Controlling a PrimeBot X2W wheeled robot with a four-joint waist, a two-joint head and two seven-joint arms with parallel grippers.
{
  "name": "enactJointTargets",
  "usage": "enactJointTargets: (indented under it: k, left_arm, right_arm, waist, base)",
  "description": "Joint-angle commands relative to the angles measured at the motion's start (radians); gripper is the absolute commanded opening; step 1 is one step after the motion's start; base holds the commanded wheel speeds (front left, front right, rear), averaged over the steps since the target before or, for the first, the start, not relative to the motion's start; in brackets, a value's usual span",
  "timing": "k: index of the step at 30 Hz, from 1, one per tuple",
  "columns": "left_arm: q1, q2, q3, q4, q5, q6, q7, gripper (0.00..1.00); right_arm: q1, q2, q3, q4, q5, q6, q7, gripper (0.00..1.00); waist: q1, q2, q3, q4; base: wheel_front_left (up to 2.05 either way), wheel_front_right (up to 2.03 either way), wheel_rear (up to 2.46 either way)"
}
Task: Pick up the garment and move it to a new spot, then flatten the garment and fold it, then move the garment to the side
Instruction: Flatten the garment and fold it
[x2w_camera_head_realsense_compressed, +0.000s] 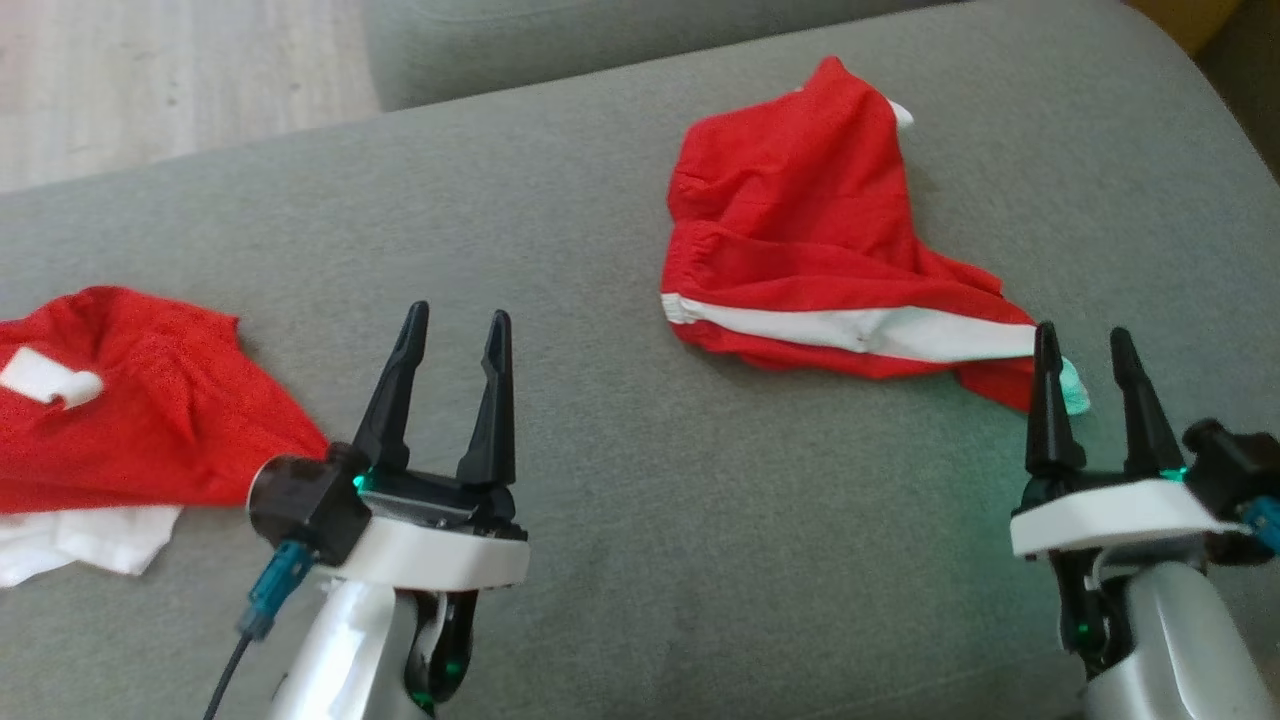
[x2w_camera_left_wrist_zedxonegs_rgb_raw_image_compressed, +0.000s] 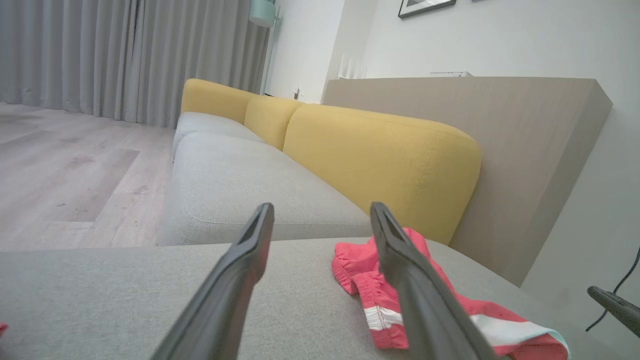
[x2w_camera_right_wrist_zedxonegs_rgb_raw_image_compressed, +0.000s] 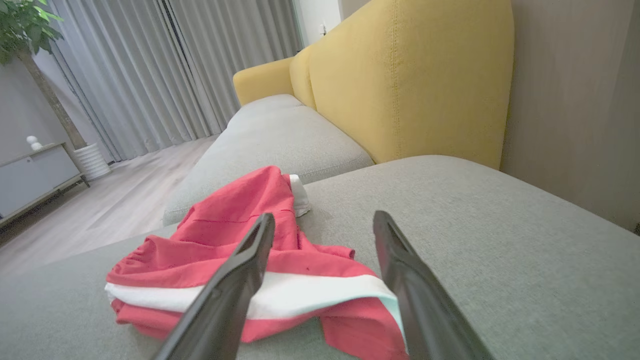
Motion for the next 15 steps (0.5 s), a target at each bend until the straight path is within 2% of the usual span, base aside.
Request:
enactJointTargets:
  k: [1, 8, 15]
  left_arm:
    - [-0.059, 0.001, 0.031, -0.015, 0.014, -0.009, -0.005, 1.0]
    - [-0.111, 0.001, 0.005, 0.064, 0.046, -0.023, -0.005, 1.0]
    - [-0.233, 0.01, -0.104, 0.236, 0.052, -0.036, 0.034, 1.0]
  right_arm:
    - [-0.032, 0.004, 0.015, -0.064, -0.016, -0.001, -0.011, 1.0]
    - [-0.033, 0.015, 0.001, -0.112, -0.018, -0.001, -0.011, 1.0]
    - [-0.035, 0.017, -0.013, -0.119, 0.004, -0.001, -0.011, 1.0]
  waist:
    - [0.0001, 0.0, 0.017, -0.02]
    - [0.0001, 0.0, 0.041, -0.053]
    - [0.0001, 0.0, 0.079, -0.074]
  base:
    - [0.0, 0.0, 0.0]
    - [0.0, 0.0, 0.0]
    - [0.0, 0.0, 0.0]
